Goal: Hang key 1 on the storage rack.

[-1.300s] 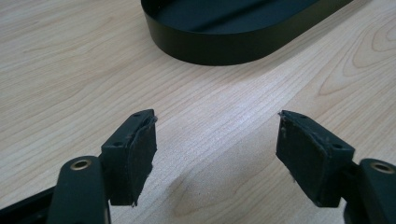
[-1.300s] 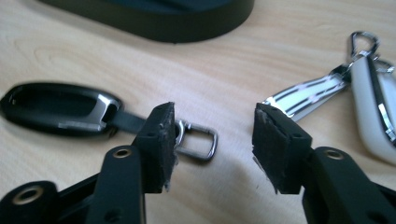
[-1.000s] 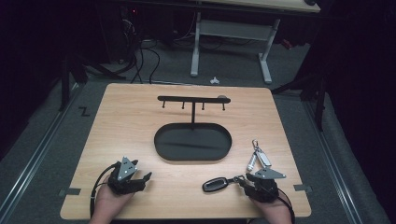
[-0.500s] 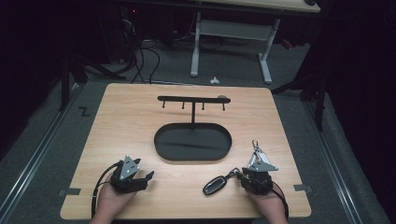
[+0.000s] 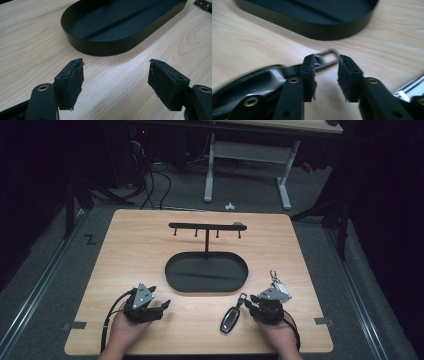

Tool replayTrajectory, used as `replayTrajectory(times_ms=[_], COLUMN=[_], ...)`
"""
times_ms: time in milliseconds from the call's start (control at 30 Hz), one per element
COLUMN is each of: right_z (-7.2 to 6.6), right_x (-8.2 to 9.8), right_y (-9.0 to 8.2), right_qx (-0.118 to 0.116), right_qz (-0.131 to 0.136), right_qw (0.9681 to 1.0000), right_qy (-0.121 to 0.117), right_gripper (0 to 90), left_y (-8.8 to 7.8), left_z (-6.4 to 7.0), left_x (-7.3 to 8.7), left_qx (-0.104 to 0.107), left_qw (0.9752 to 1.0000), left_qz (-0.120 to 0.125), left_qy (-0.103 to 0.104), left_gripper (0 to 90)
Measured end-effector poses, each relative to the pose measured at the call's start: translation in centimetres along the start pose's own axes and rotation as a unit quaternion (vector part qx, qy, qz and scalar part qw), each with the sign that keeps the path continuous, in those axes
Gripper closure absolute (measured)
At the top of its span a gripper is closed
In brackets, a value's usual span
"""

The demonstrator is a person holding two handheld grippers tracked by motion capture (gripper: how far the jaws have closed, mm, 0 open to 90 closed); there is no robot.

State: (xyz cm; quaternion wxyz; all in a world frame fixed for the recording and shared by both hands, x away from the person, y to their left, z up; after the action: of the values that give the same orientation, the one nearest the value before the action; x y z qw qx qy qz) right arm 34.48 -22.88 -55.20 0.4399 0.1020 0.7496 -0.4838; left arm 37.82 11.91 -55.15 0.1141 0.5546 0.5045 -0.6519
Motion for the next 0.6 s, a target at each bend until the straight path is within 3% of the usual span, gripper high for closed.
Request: replayTrajectory(times_ms=[67, 167, 300, 467, 600], right_z=[-1.4, -3.6, -6.0, -7.7, -7.8], right_x=[0.3, 0.7, 0.9, 1.4, 1.8], right_y=[-0.5, -0.6, -0.1, 0.6, 0.6], right_qx=[-0.018, -0.037, -0.065, -0.071, -0.068], right_qz=[0.007, 0.007, -0.002, -0.027, -0.039], right_qw=[0.9998, 0.9986, 0.9963, 0.9929, 0.9924], right_qy=[-0.004, -0.038, -0.057, -0.091, -0.095], right_gripper=[78.8, 88.8, 89.8, 89.7, 89.8], left_y=[0.4, 0.9, 1.2, 1.2, 1.1], left_z=[-0.1, 0.1, 0.6, 1.0, 0.9], left_x=[-0.3, -0.5, -0.9, -1.0, -1.2], left_qx=[0.003, 0.008, 0.015, 0.019, 0.019], left_qw=[1.0, 0.9999, 0.9999, 0.9997, 0.9997], left_qz=[0.002, 0.002, 0.005, 0.004, 0.01], left_qy=[-0.007, -0.006, 0.004, 0.016, 0.016], left_gripper=[29.2, 29.2, 29.2, 29.2, 29.2])
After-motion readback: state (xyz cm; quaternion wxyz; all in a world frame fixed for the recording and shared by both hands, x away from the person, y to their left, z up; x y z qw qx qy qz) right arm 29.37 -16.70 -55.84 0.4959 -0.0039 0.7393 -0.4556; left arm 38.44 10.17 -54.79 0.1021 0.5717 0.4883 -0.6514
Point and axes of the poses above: each handheld gripper's, and its own axes: y roughly forward along the jaws, x roughly out of its underside, z roughly to its right, the point moved 6 cm from there along y, roughly forward along the jaws, and after that the axes turned 8 degrees about -x, right-handed, at the moved point
